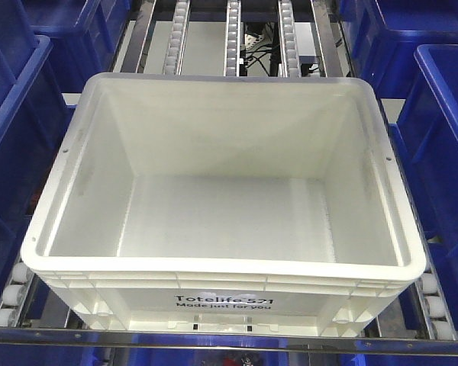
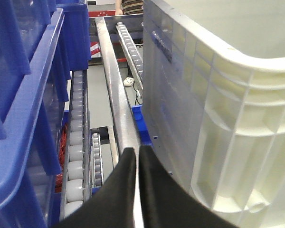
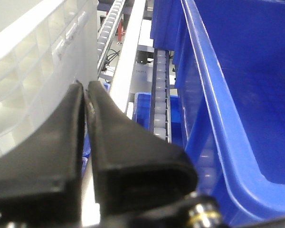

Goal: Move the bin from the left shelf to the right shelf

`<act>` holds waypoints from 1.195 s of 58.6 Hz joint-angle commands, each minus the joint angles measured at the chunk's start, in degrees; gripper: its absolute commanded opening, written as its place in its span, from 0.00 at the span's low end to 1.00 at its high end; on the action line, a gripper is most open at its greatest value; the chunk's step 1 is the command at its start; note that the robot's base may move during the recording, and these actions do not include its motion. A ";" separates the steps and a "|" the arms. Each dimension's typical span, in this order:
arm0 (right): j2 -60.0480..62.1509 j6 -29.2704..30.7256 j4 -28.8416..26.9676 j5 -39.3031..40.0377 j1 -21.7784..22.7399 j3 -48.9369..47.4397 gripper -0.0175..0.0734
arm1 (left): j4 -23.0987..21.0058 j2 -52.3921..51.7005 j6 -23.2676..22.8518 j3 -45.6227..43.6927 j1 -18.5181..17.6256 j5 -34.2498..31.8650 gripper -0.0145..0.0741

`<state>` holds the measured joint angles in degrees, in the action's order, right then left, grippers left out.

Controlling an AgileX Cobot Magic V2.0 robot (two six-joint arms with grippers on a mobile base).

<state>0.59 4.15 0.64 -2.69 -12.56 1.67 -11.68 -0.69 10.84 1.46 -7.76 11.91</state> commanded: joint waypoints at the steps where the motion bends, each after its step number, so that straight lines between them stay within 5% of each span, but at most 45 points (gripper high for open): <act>1: 0.03 0.03 0.33 4.30 0.02 0.98 0.18 | -0.65 -0.30 -0.51 1.11 -0.09 -3.95 0.16; 70: 0.03 0.08 0.33 4.72 0.02 0.98 0.18 | 2.39 -0.30 0.73 1.11 -0.09 -4.13 0.16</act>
<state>0.59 4.15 0.64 -2.64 -12.56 1.67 -9.09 -0.69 11.08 1.46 -7.76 11.91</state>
